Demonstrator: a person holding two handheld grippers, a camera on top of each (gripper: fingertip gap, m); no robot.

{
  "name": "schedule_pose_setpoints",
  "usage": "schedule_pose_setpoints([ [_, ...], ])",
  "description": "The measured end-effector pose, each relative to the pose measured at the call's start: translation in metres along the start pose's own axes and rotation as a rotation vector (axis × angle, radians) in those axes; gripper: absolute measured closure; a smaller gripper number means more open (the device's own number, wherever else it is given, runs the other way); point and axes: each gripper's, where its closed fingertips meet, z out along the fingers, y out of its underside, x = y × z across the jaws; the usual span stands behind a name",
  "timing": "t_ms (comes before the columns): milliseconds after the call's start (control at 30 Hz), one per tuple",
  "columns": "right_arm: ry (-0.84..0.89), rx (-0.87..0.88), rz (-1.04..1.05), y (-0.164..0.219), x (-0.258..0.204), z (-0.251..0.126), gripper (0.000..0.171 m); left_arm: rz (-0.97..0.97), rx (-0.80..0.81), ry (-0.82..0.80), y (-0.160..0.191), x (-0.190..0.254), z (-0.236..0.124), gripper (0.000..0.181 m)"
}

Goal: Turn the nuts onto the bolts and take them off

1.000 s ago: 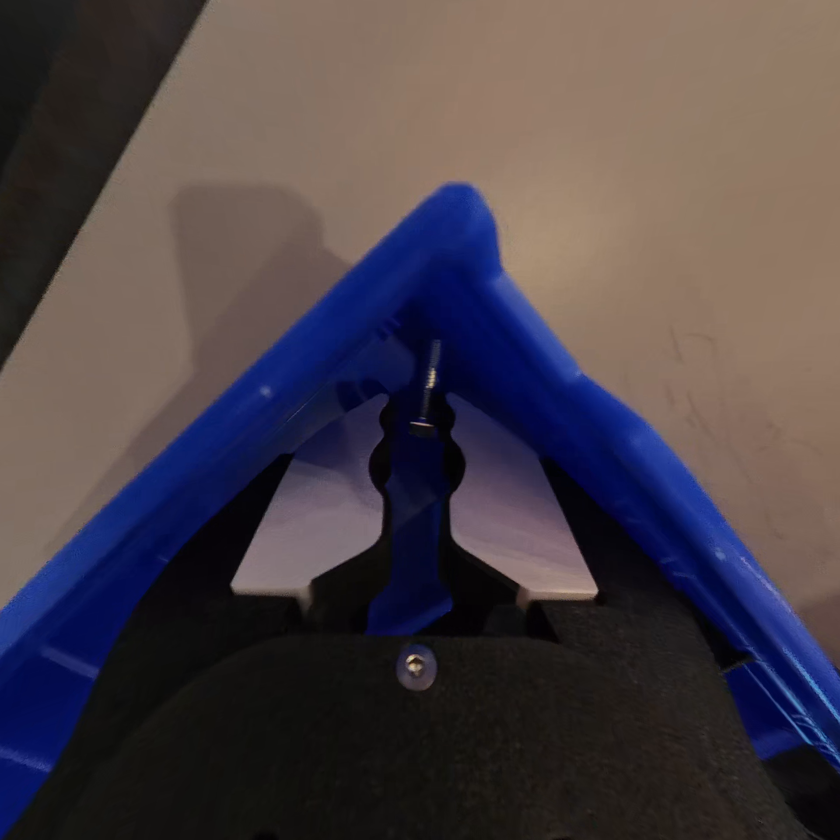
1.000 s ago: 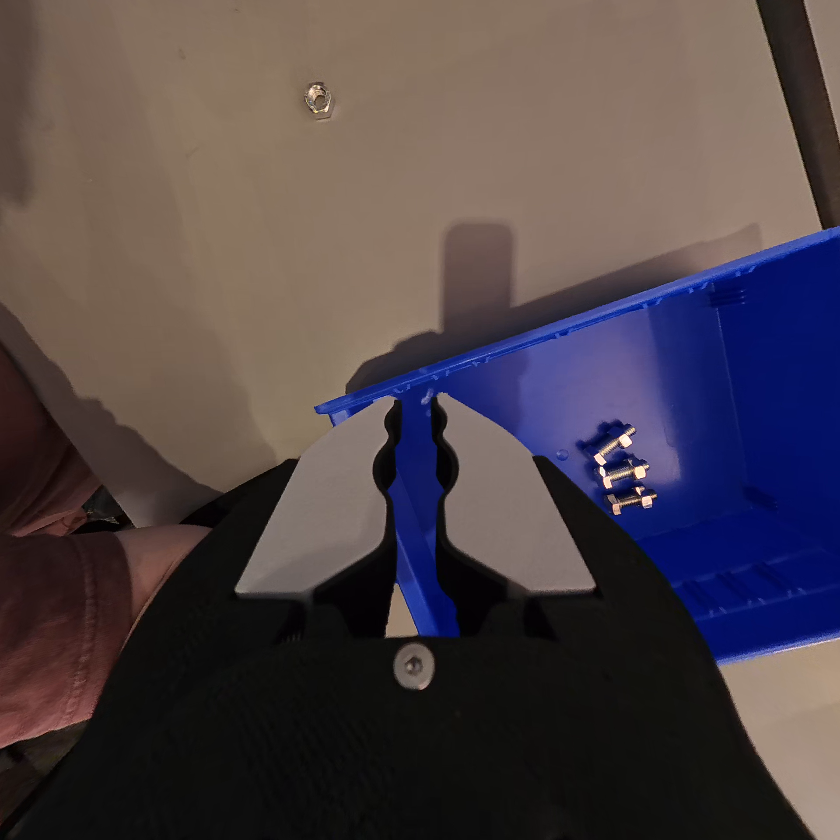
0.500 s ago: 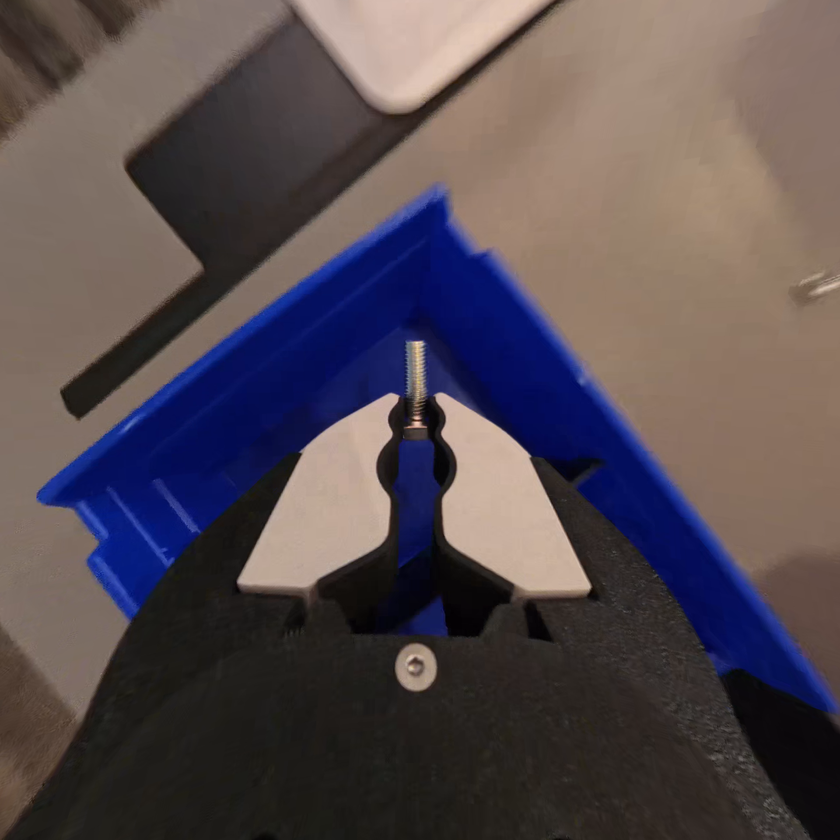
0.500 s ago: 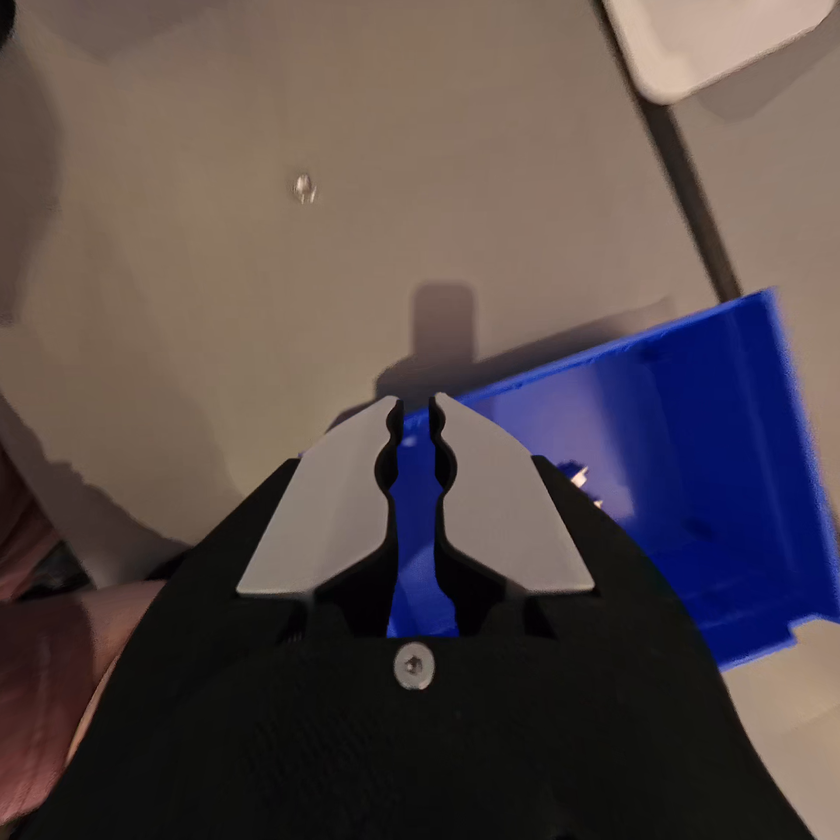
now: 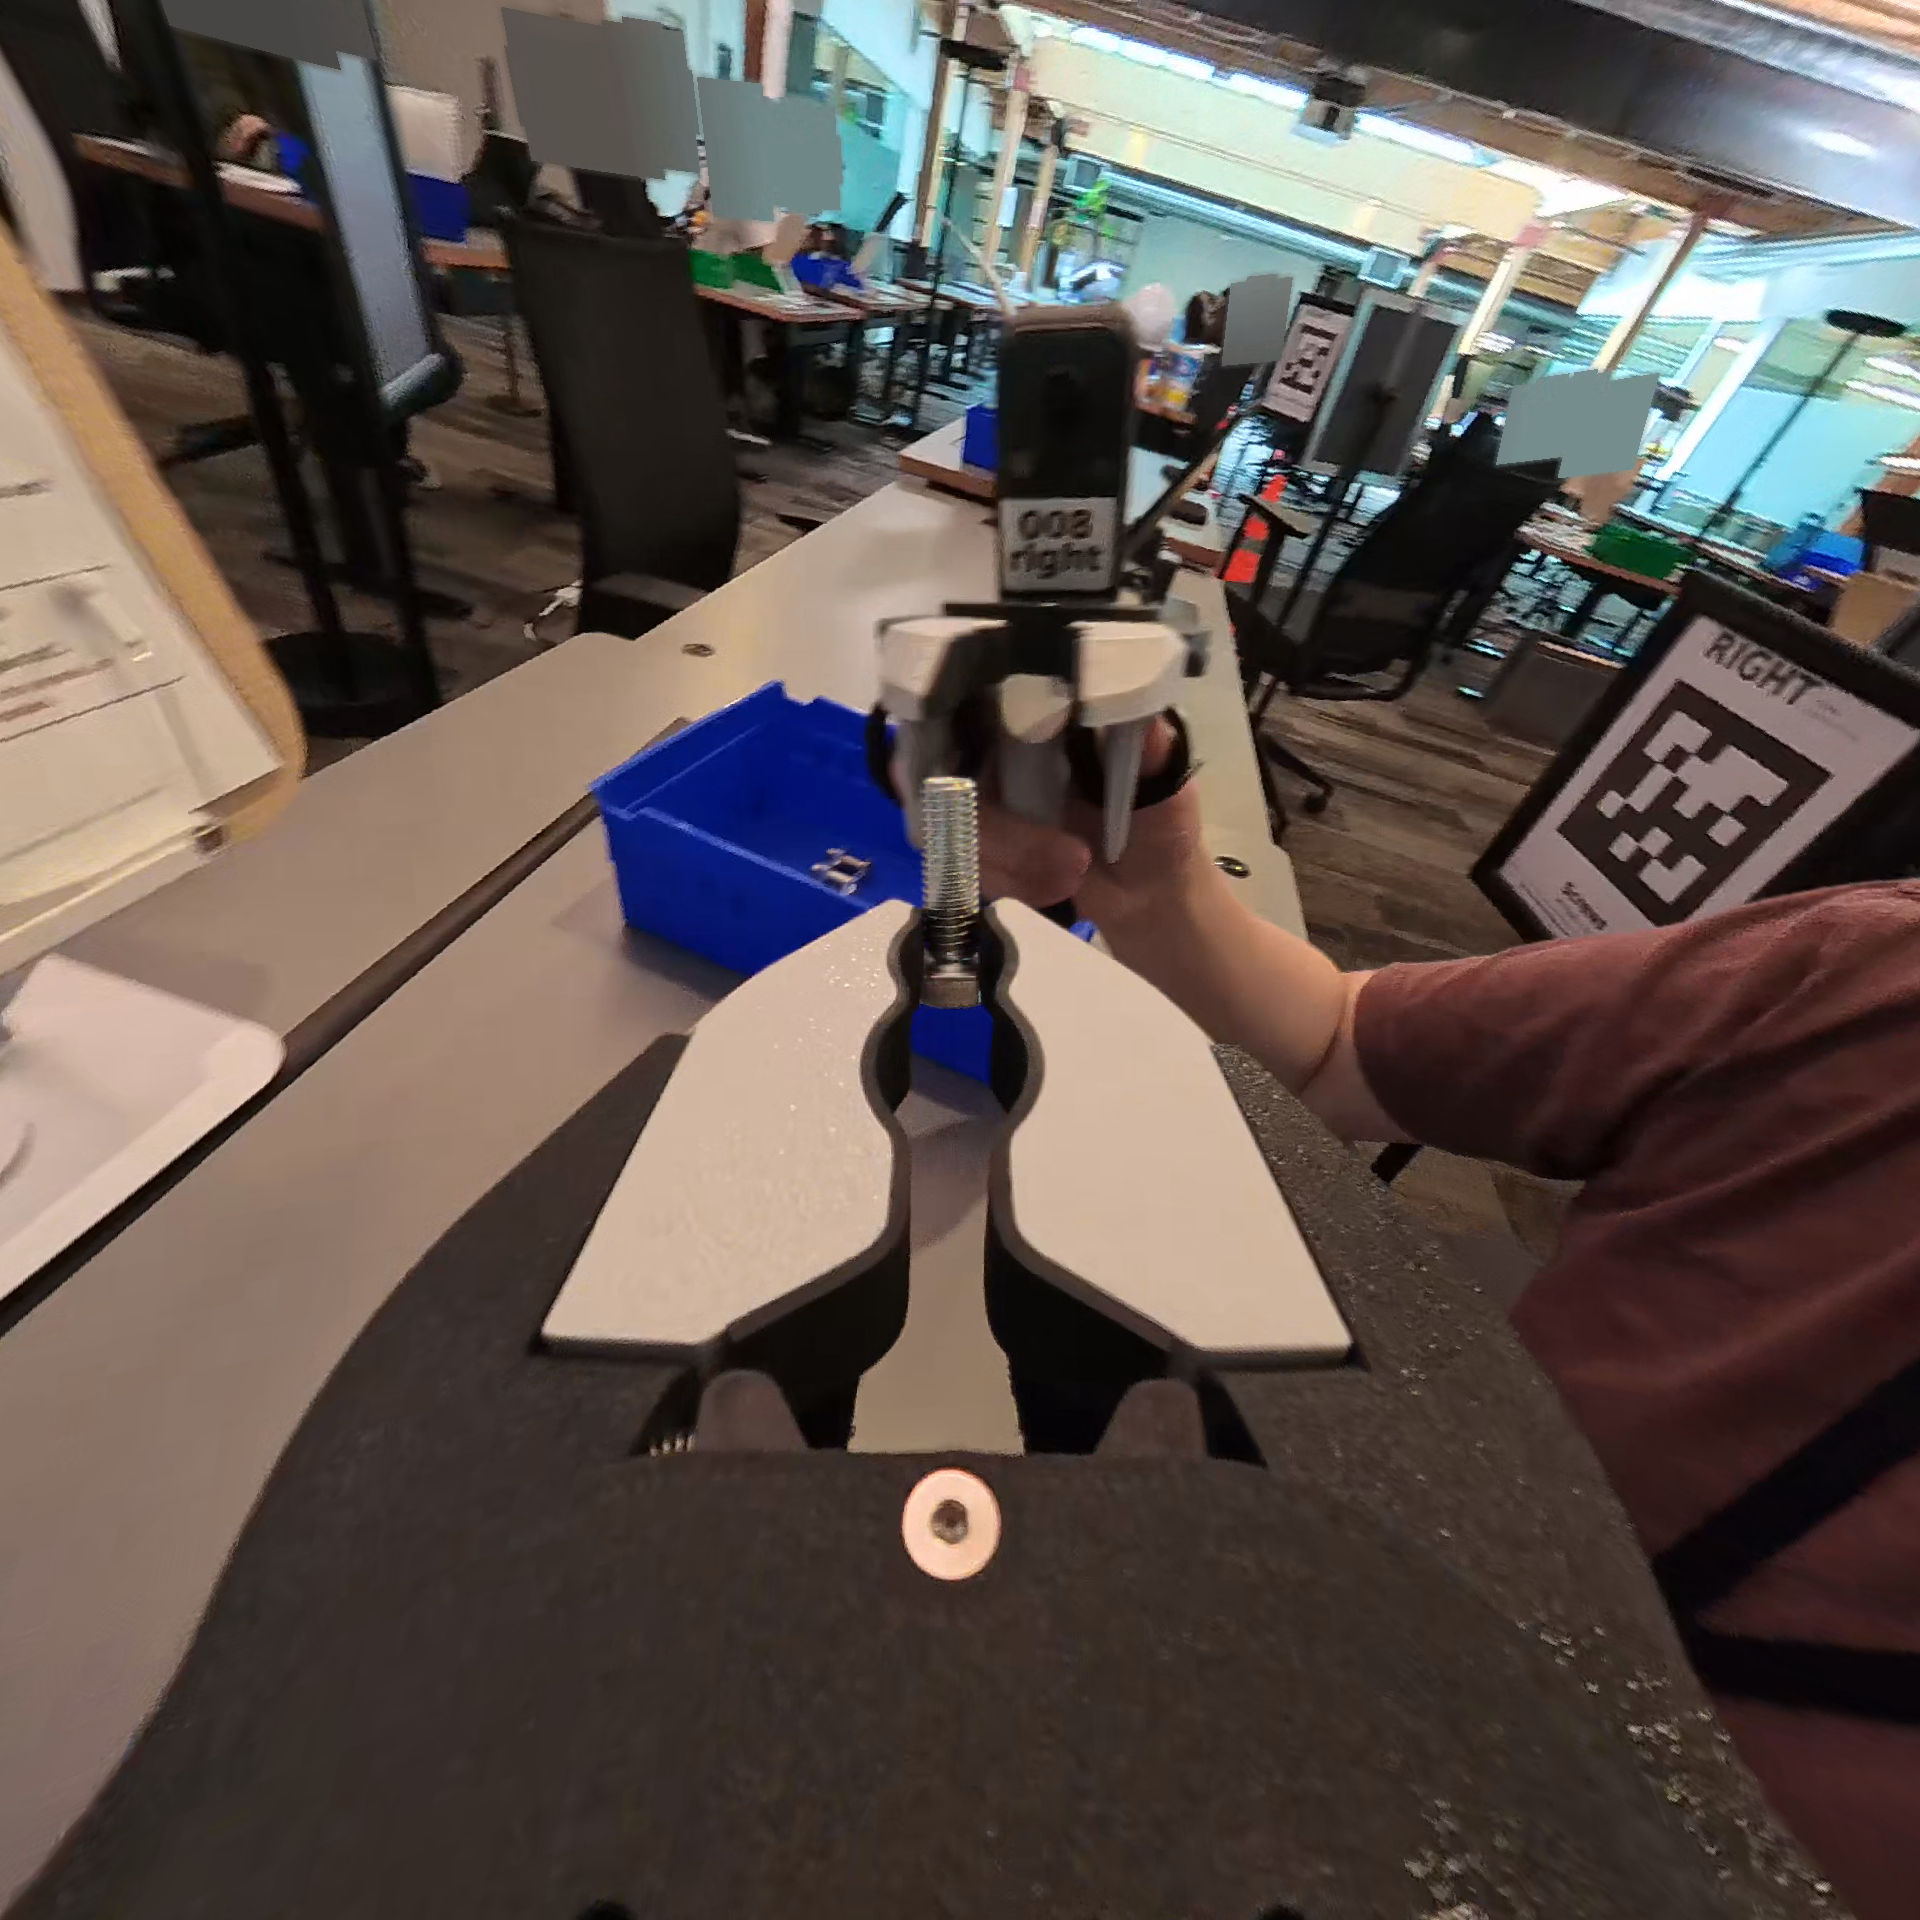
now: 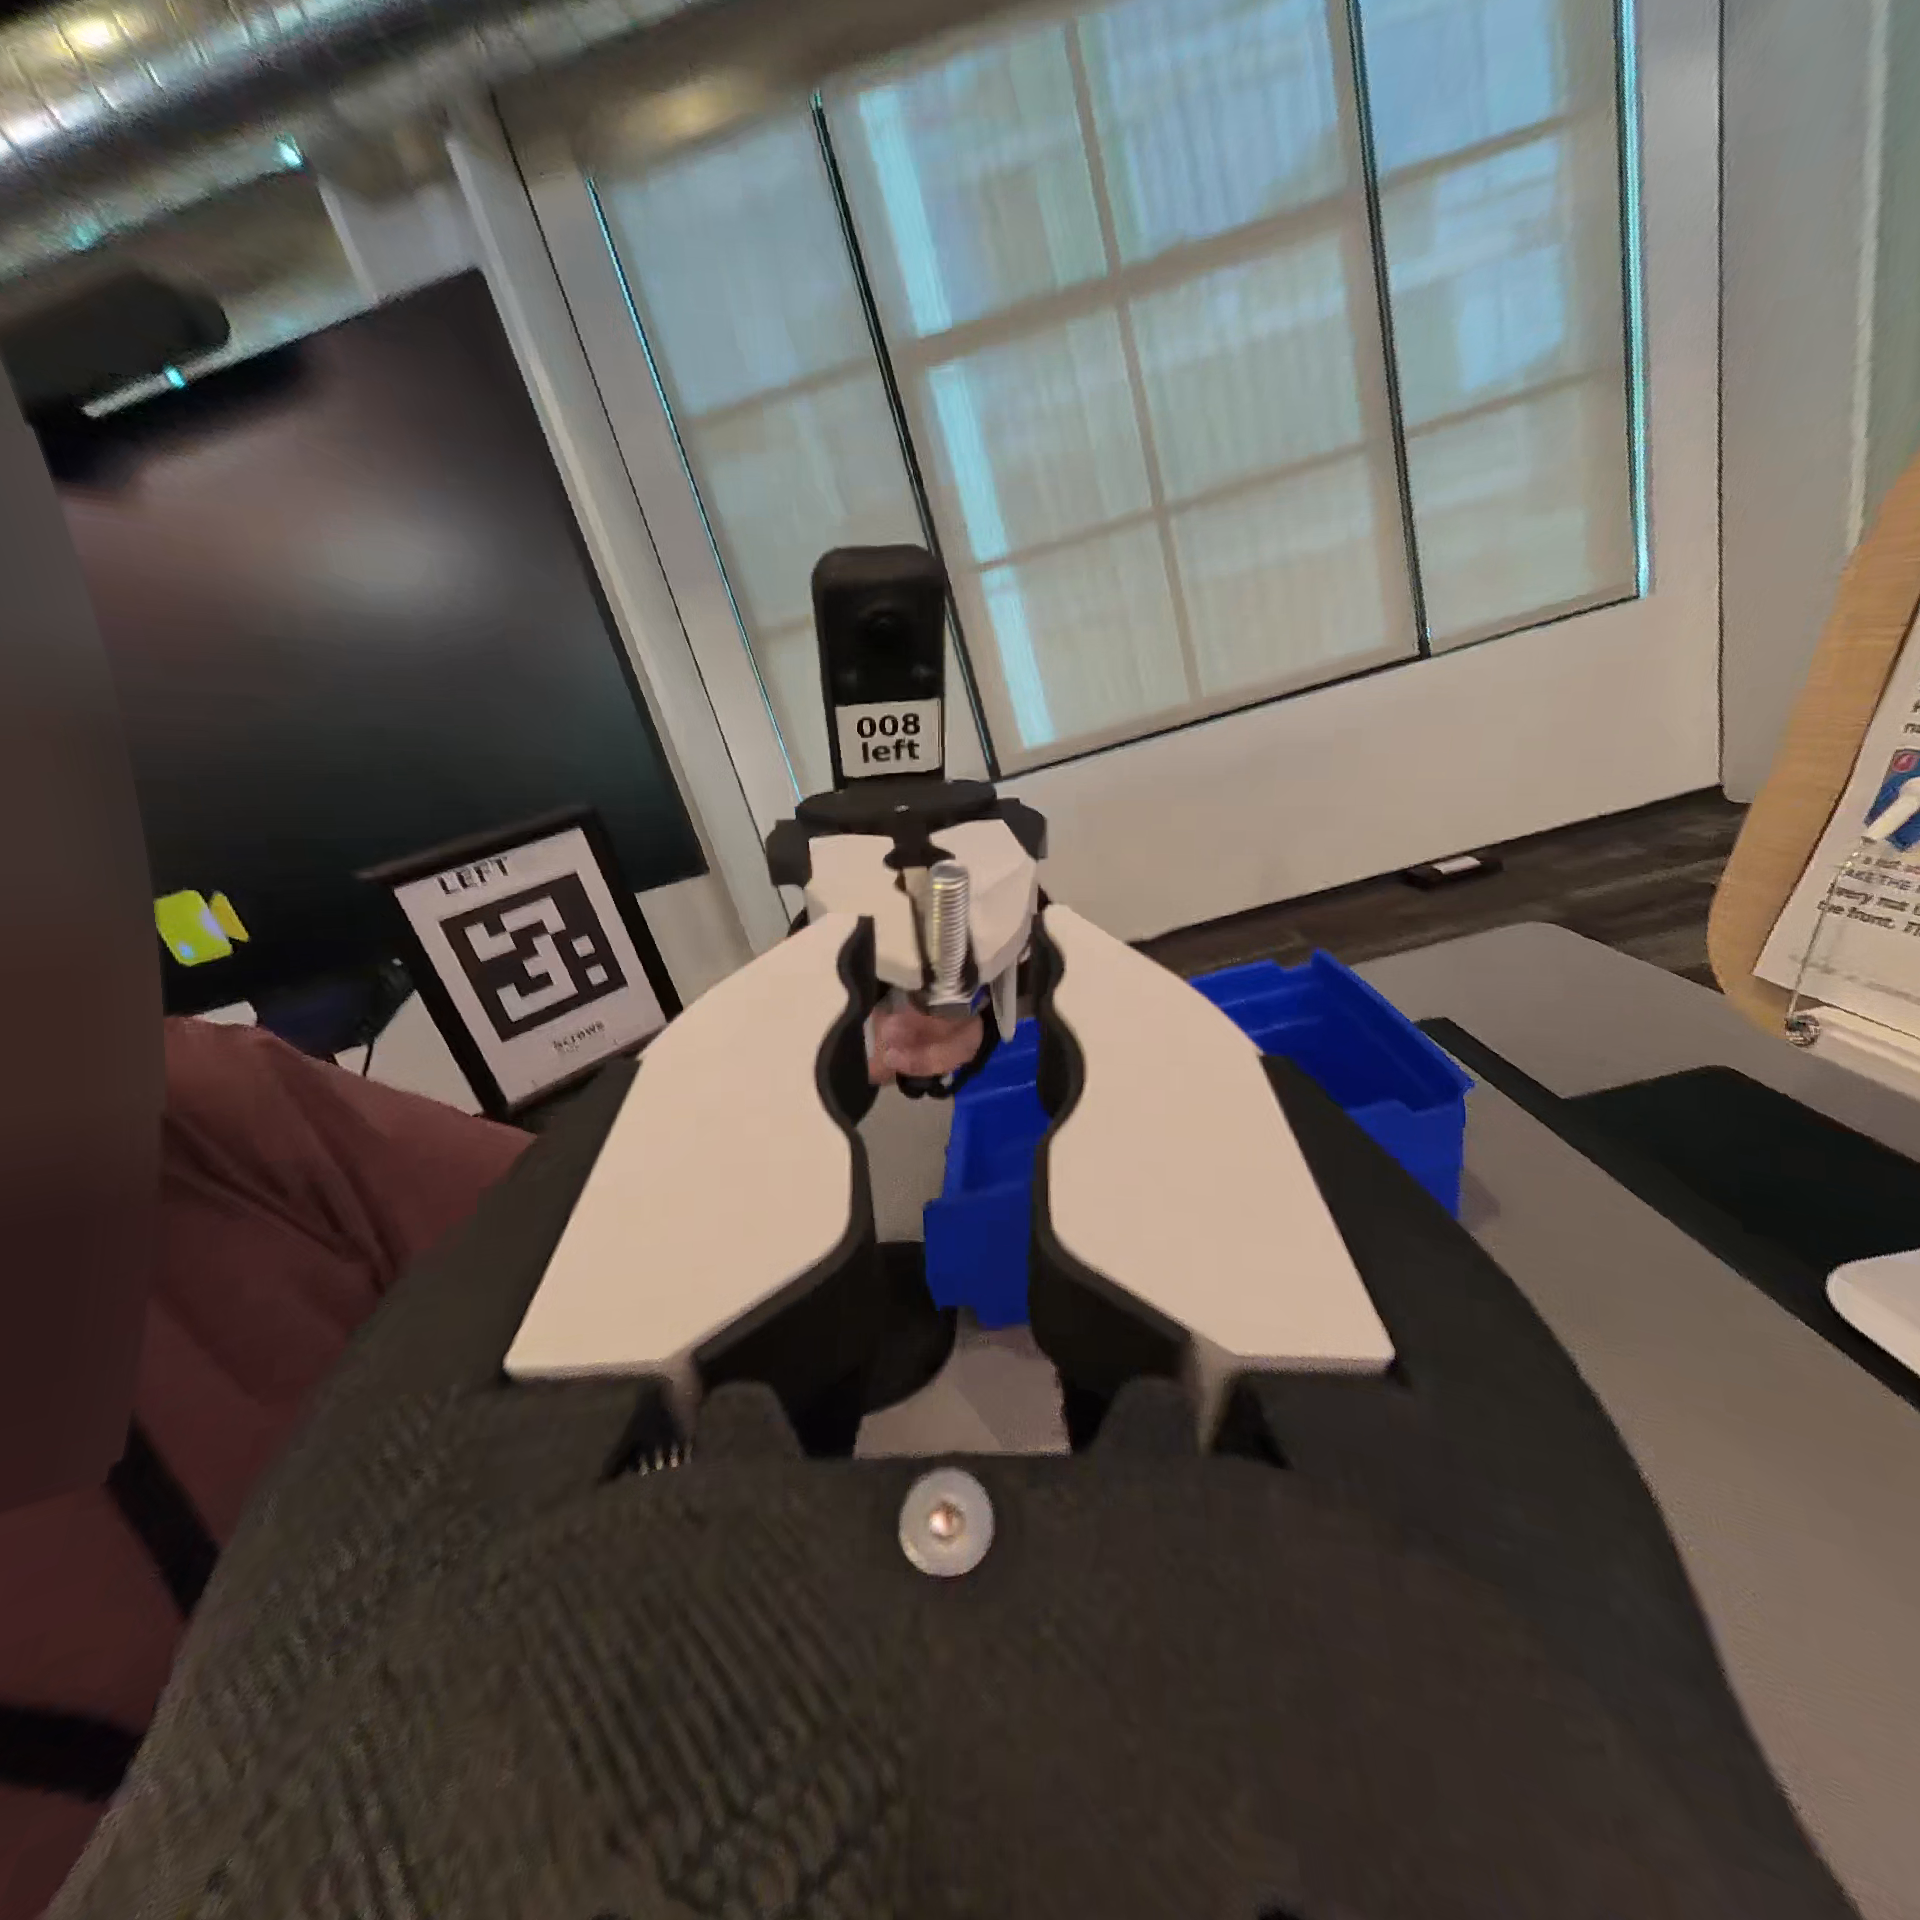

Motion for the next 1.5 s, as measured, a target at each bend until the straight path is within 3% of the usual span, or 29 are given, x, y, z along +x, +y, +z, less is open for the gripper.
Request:
schedule_pose_setpoints([
  [200,-0.038,-0.017,-0.033,-0.003,-0.015,0.000,0.146,0.055,0.031,0.055,-0.010,0.018,0.033,0.172],
  [667,-0.033,-0.137,-0.031,0.017,-0.004,-0.001,0.161,0.059,0.030,0.109,0.007,0.015,0.045,0.172],
  [733,-0.019,-0.142,-0.054,0.016,-0.004,-0.004,0.161,0.056,0.037,0.114,0.009,0.017,0.042,0.153],
  [1067,-0.046,-0.195,-0.195,0.014,-0.023,-0.008,0.161,0.246,-0.015,0.020,0.028,0.020,0.053,0.141],
  [1267,-0.107,-0.246,-0.265,0.025,-0.033,-0.004,0.161,0.237,-0.008,0.153,0.034,0.047,0.065,0.146],
  [1500,-0.155,-0.298,-0.337,0.037,-0.040,-0.003,0.161,0.265,-0.015,0.146,0.041,0.040,0.072,0.156],
])
